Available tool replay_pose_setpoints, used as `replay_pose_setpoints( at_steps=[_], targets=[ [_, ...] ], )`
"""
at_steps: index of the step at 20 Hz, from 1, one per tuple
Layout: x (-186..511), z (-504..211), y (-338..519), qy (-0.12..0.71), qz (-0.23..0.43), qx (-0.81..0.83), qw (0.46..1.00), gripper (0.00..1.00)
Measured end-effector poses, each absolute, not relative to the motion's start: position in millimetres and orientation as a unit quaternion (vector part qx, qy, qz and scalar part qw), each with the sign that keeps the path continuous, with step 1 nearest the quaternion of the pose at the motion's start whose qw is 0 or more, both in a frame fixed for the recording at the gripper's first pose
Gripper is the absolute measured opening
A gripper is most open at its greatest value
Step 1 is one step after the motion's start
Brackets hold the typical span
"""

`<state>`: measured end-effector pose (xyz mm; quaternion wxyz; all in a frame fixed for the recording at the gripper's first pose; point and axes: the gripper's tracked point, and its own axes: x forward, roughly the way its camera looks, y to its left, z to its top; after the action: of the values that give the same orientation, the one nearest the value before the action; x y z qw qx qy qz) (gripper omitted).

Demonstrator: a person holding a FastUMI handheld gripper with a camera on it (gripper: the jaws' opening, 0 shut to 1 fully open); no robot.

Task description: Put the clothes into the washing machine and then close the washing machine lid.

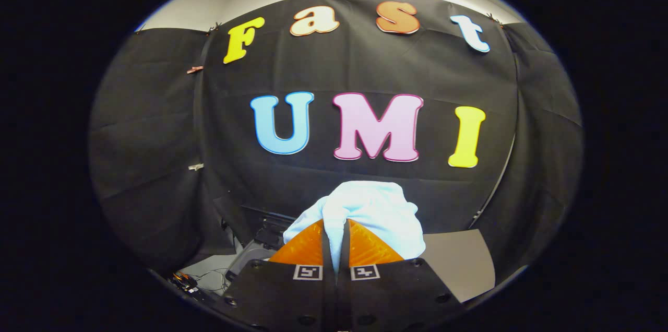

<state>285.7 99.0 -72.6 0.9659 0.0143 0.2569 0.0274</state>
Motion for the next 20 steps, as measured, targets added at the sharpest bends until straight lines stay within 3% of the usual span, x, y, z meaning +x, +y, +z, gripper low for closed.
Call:
replay_pose_setpoints(
  at_steps=[11, 20],
  targets=[
    [322, -154, 243, 0.299, 0.169, 0.045, 0.938, 0.05],
    [341, -249, 298, 0.332, 0.257, 0.009, 0.908, 0.05]
  ],
)
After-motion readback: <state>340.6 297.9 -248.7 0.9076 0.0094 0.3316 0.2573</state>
